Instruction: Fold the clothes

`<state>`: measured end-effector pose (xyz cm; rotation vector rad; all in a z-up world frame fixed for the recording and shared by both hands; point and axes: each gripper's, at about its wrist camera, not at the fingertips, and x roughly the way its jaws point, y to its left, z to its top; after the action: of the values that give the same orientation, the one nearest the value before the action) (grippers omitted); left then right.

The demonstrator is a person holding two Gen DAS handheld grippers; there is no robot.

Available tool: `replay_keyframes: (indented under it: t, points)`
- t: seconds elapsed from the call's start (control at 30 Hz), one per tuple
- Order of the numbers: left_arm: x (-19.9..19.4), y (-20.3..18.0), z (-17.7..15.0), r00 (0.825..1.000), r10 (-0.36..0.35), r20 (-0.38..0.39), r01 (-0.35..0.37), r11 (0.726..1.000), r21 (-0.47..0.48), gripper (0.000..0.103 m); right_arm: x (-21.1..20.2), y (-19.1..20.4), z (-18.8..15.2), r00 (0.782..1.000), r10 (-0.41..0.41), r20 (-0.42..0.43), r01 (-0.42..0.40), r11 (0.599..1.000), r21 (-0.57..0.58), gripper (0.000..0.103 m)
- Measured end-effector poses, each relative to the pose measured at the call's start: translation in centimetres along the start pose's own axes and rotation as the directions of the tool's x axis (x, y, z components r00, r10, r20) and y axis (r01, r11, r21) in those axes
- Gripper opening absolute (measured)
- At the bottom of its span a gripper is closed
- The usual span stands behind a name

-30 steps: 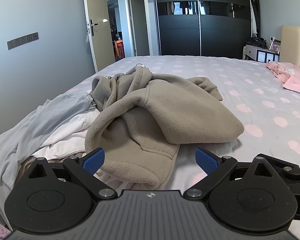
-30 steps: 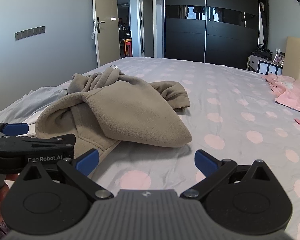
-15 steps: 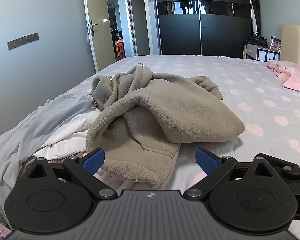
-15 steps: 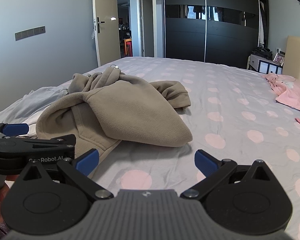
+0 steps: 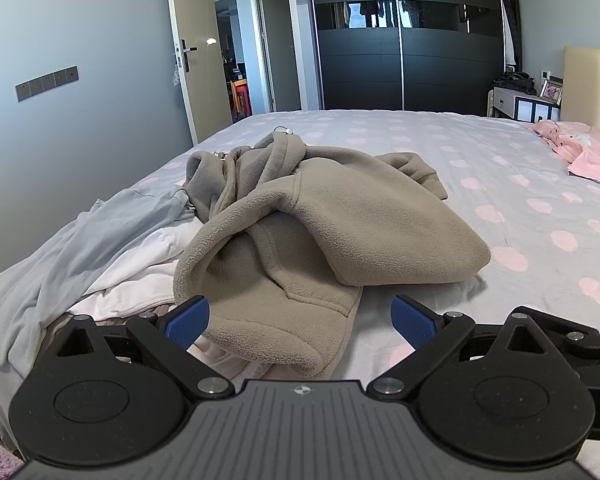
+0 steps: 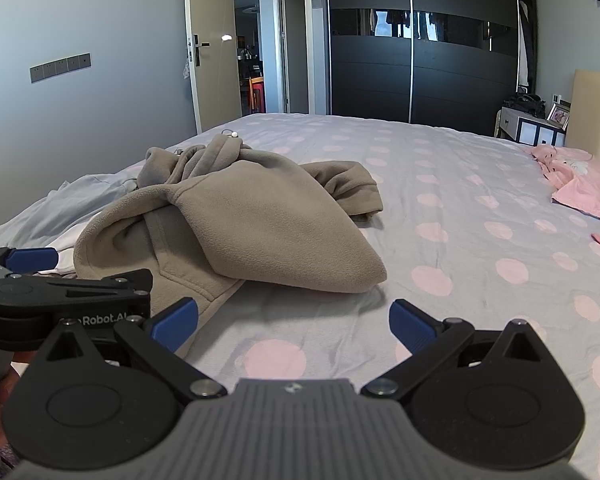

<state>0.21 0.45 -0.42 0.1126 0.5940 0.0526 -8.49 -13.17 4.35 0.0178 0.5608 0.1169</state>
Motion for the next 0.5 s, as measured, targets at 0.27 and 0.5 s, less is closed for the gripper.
replay_keyframes:
  t: [0.27, 0.5]
  points:
    - [0.06, 0.00, -0.06, 1.000, 0.001, -0.006, -0.001, 1.000, 0.005, 0.099, 0.07, -0.05, -0.10, 1.000, 0.002, -0.005, -0.002, 1.000, 0.003, 0.102]
    - [0.32, 0.01, -0.20, 1.000, -0.004, -0.015, 0.005, 1.000, 0.011, 0.099, 0.43, 0.03, -0.15, 1.000, -0.004, -0.013, 0.004, 1.000, 0.002, 0.102]
